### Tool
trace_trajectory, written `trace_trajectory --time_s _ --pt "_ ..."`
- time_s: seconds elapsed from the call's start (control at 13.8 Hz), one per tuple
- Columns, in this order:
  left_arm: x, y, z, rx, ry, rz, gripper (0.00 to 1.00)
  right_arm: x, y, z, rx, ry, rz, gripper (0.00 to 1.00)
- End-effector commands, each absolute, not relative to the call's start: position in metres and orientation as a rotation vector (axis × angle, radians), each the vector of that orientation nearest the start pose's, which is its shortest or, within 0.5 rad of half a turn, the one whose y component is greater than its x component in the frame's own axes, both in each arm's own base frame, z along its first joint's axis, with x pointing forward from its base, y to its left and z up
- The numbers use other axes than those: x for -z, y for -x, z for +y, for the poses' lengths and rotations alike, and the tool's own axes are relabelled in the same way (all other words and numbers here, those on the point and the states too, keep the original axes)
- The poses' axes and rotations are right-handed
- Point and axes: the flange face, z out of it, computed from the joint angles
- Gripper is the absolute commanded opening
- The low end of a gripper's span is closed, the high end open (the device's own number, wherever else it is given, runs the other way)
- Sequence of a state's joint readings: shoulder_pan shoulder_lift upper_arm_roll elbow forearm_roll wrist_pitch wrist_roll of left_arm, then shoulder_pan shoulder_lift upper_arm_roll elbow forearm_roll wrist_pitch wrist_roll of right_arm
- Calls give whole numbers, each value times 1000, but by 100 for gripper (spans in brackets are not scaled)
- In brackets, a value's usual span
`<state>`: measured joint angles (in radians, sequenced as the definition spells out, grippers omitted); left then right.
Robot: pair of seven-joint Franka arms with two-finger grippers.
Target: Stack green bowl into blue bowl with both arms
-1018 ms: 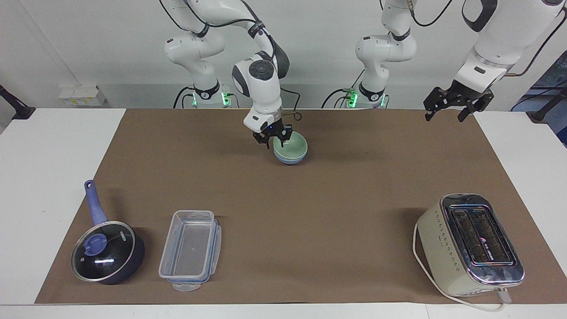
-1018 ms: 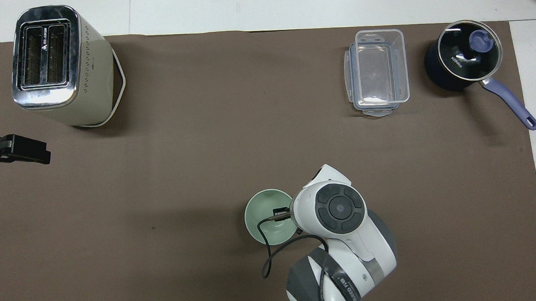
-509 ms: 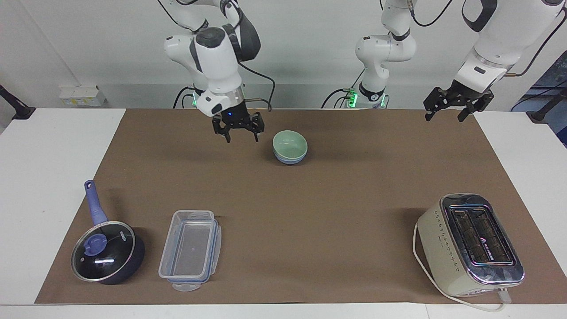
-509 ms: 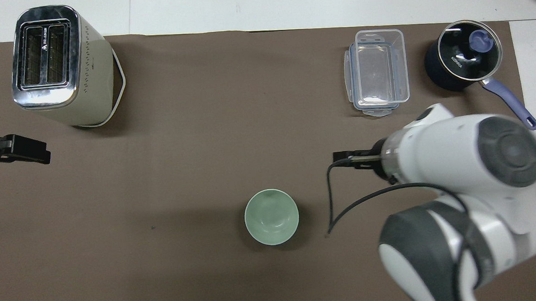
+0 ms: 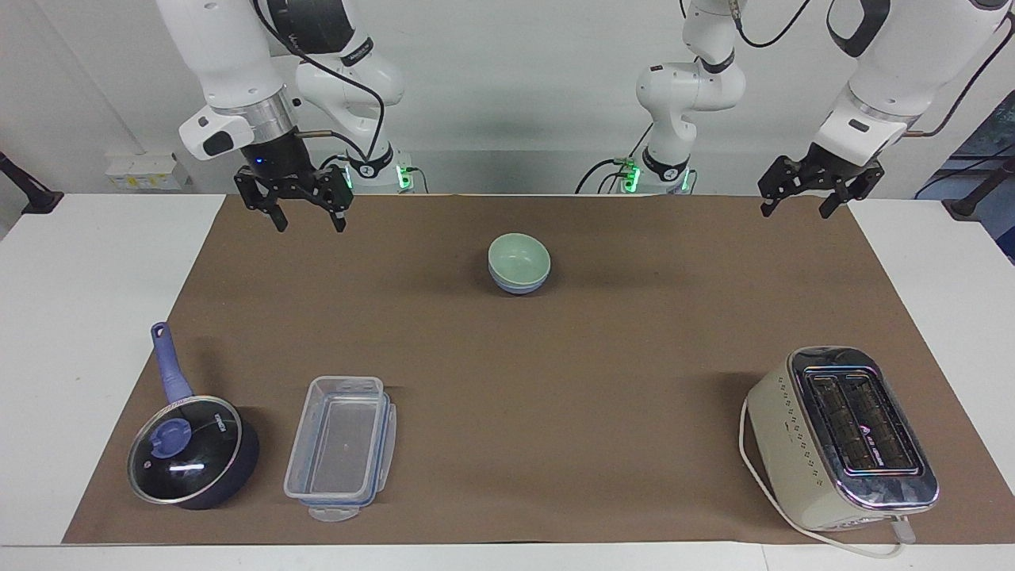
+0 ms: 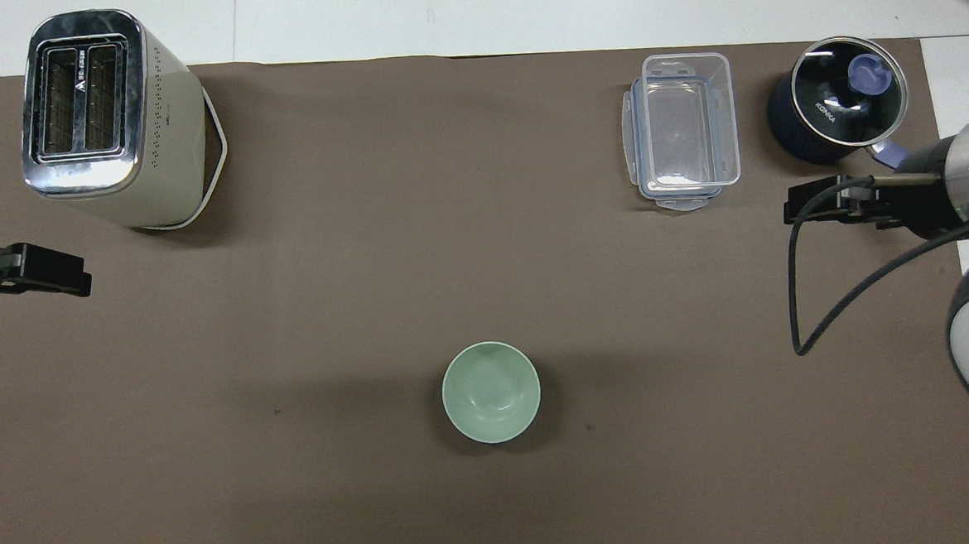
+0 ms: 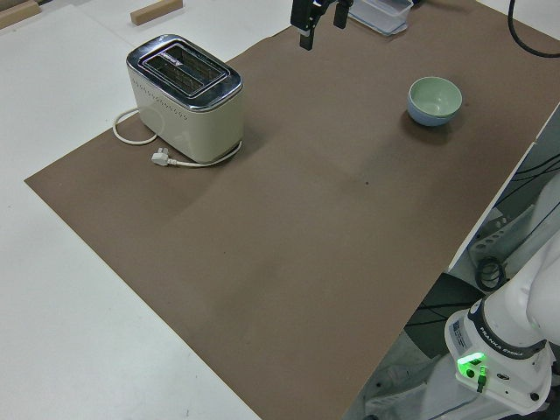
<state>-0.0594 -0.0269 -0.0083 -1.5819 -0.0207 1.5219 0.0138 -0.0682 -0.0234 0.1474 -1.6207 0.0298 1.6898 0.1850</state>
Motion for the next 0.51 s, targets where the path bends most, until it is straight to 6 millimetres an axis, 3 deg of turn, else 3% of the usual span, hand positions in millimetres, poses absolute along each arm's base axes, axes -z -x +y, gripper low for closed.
trace_trajectory --time_s 0.0,0.29,0.44 --pt "-635 -536 -36 -60 3141 135 100 -649 -574 44 79 3145 150 100" --pt "-635 -536 -36 -60 3141 135 100 -659 -548 45 -46 3158 166 100" --pt "-635 -536 -36 -60 3141 135 100 -646 -533 47 -65 3166 163 100"
